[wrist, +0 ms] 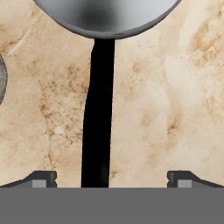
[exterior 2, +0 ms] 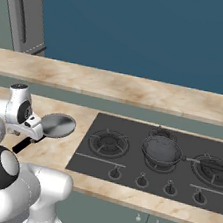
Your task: Place both pans onto different burners. Then place the broccoli and the fish on different pans.
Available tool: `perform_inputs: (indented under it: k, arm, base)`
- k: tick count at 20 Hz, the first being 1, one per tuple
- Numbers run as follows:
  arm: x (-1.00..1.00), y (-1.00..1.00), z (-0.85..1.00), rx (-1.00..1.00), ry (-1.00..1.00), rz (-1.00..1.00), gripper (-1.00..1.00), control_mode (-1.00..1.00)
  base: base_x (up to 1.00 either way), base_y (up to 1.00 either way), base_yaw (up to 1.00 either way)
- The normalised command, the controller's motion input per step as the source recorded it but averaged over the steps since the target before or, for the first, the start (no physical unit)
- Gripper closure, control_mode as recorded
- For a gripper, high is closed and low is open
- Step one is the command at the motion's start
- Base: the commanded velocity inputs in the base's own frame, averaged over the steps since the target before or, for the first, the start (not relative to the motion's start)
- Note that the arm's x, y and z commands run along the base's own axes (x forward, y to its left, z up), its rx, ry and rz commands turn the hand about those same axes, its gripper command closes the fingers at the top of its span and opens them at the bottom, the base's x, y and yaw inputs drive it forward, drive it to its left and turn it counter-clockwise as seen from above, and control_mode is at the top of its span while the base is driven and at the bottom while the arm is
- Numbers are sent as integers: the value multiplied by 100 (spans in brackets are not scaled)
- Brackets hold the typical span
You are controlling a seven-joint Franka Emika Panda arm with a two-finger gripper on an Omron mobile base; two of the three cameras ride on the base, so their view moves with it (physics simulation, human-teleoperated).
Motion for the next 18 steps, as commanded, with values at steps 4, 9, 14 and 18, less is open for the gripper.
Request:
perform_inputs:
  k: [4,9,14,18]
  arm:
    - [14,7,-16,0,0,0,-100,-100]
    - [11,7,-20,0,0,0,-100,-100]
    - [2,3,-17,0,0,0,-100,-100]
    - [0,0,-12,0,0,0,-100,-100]
  base:
    - [0,0,0]
    - [0,0,0]
    - [0,0,0]
    - [0,0,0]
